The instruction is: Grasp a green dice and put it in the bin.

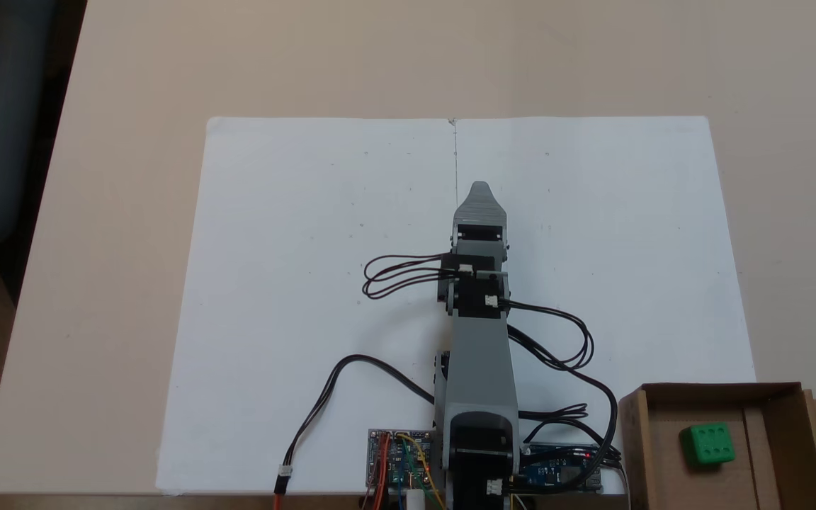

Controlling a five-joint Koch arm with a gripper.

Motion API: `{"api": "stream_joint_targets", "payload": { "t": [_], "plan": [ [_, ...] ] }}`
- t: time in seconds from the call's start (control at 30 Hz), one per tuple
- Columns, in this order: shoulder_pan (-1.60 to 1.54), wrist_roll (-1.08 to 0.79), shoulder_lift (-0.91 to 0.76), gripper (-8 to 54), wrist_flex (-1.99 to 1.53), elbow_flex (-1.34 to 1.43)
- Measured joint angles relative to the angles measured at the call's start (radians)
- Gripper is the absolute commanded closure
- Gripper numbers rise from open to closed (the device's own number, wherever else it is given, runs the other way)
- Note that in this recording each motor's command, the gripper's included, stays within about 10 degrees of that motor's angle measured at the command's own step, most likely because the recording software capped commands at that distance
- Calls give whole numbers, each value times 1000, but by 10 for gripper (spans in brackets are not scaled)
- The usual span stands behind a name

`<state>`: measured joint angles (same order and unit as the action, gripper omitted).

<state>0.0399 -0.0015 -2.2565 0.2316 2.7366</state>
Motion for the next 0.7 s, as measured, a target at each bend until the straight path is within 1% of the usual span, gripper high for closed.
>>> {"api": "stream_joint_targets", "payload": {
  "t": [0.3,0.7],
  "plan": [
    [-2,0,0,28,302,181],
    [0,0,0,28,718,304]
  ]
}}
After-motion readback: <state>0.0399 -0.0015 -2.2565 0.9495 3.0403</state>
